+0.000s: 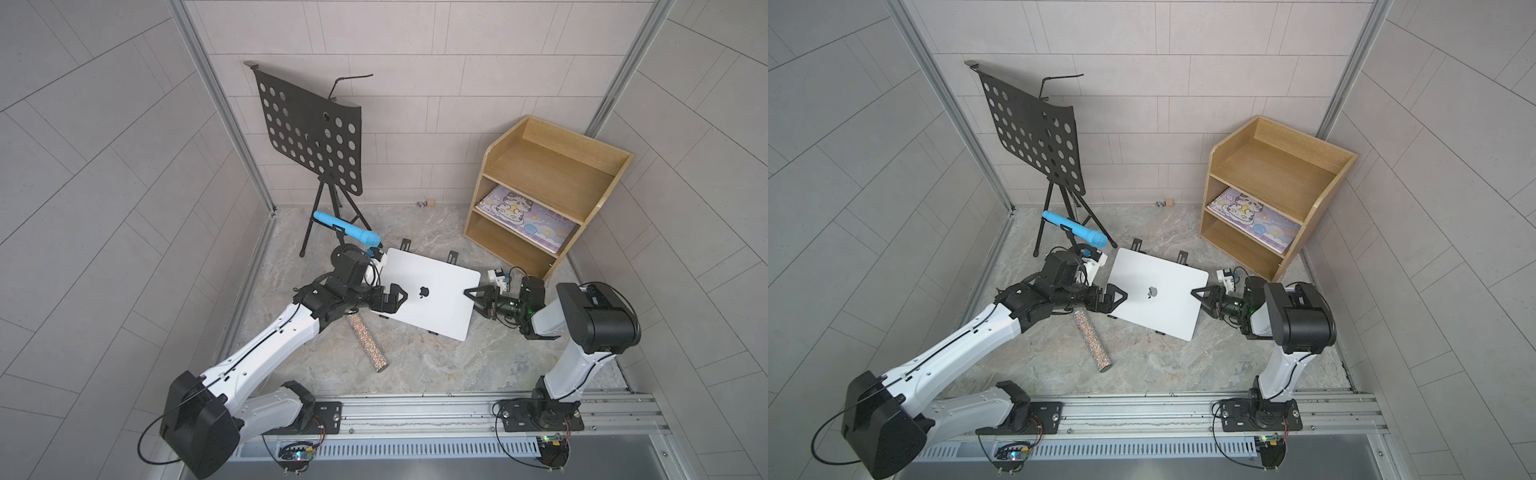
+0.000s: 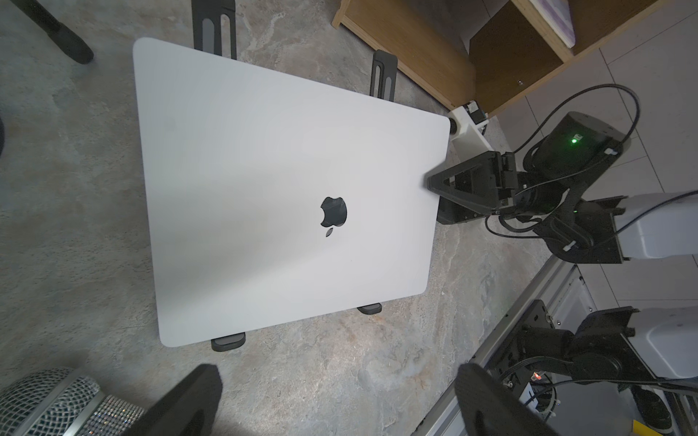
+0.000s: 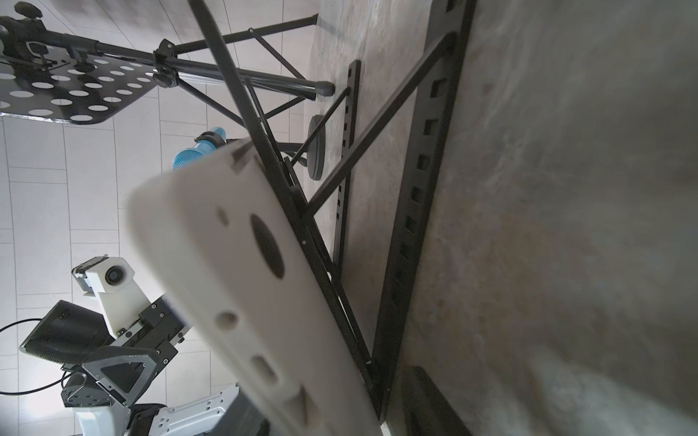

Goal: Close the laptop lid and set it aside
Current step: Pick up the laptop from the computer stand.

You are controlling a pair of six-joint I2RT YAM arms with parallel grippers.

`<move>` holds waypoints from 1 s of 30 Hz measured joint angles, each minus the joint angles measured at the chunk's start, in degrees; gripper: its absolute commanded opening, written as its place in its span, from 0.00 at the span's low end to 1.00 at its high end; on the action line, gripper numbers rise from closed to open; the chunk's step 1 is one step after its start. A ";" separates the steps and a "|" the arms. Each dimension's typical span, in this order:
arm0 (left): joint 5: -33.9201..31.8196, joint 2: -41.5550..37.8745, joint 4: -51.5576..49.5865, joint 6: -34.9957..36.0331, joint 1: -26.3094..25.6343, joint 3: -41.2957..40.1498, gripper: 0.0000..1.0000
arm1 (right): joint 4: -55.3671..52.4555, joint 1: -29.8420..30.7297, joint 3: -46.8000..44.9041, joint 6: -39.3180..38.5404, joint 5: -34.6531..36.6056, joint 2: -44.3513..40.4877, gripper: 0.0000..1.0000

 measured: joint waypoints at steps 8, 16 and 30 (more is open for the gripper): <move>-0.04 0.85 -1.16 0.02 0.00 0.28 1.00 | 11.02 0.83 0.39 4.22 -1.62 5.62 0.46; -0.07 1.66 -1.70 0.15 0.13 1.14 1.00 | 14.38 0.96 0.48 5.38 -1.97 5.70 0.39; -0.28 1.90 -1.81 0.22 0.24 1.14 1.00 | 13.99 0.98 0.48 3.54 -3.08 3.80 0.25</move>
